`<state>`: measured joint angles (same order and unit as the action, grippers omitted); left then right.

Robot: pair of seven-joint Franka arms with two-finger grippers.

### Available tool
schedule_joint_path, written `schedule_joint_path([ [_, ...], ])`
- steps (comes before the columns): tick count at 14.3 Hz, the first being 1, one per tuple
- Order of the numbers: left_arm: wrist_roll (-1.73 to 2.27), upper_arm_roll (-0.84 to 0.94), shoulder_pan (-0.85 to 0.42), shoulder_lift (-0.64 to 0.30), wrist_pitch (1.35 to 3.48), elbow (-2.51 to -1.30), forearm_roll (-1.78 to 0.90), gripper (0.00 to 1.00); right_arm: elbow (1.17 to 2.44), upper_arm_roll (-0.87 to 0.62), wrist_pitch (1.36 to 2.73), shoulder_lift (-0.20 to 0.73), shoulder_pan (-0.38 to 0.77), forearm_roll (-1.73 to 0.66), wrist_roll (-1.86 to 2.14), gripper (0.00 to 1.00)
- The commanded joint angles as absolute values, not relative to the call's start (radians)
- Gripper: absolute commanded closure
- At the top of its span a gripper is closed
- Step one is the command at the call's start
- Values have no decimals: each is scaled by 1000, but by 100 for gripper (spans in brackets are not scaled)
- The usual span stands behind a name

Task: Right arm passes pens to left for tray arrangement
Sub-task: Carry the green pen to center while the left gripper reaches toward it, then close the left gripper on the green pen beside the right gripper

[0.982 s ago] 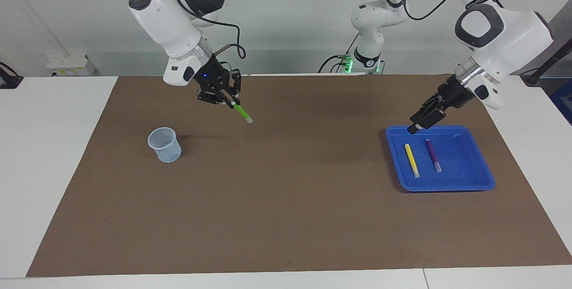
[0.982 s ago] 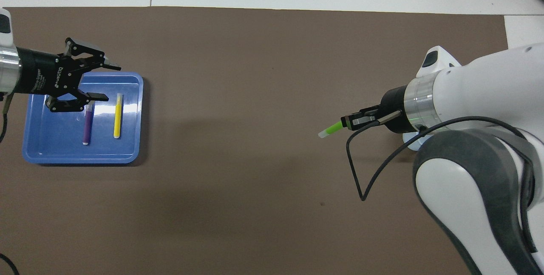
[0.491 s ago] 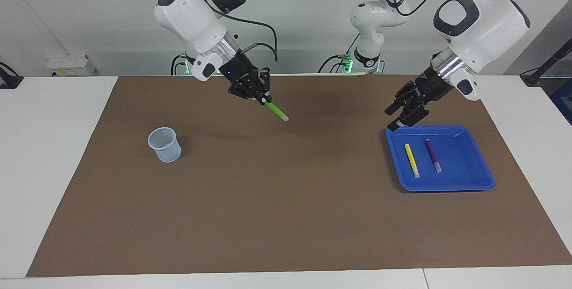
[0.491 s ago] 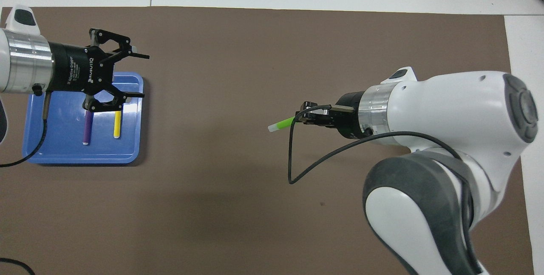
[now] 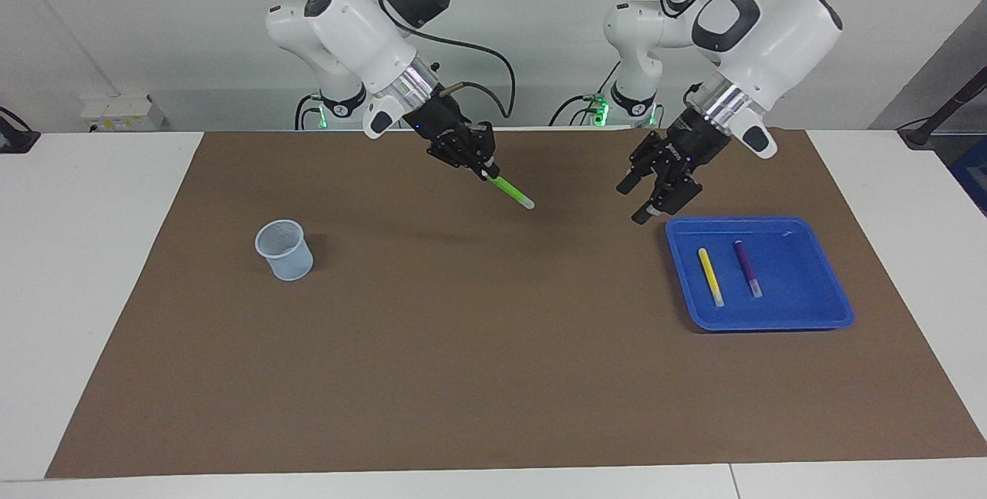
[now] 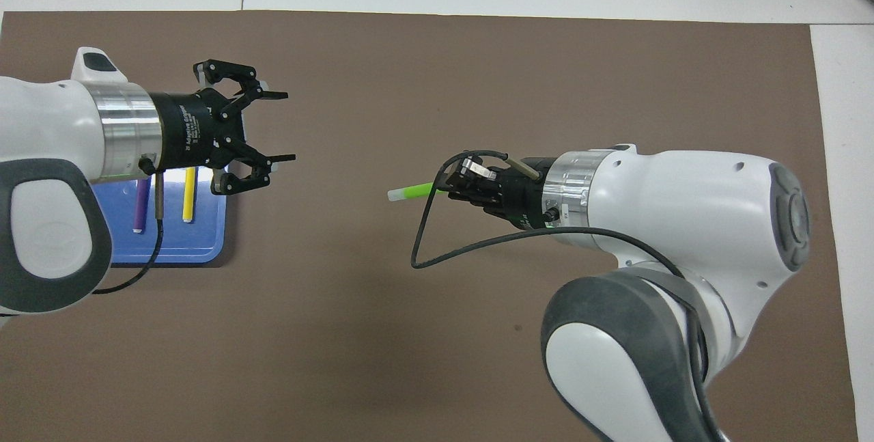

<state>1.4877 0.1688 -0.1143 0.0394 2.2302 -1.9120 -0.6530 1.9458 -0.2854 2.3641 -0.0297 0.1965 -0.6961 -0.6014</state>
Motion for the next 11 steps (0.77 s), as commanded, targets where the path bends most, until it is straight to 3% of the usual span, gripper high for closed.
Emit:
schedule_joint_path([
  [1, 1575, 155, -179, 98, 2327, -2014, -673, 24, 2002, -285, 2512, -55, 239, -767, -698, 100],
  [6, 1698, 155, -242, 106, 2362, -2036, -672, 24, 2025, -285, 2612, -46, 293, -802, -755, 100],
  [11, 1782, 155, -322, 116, 2459, -2080, -672, 24, 2031, -285, 2615, -48, 298, -808, -755, 100],
])
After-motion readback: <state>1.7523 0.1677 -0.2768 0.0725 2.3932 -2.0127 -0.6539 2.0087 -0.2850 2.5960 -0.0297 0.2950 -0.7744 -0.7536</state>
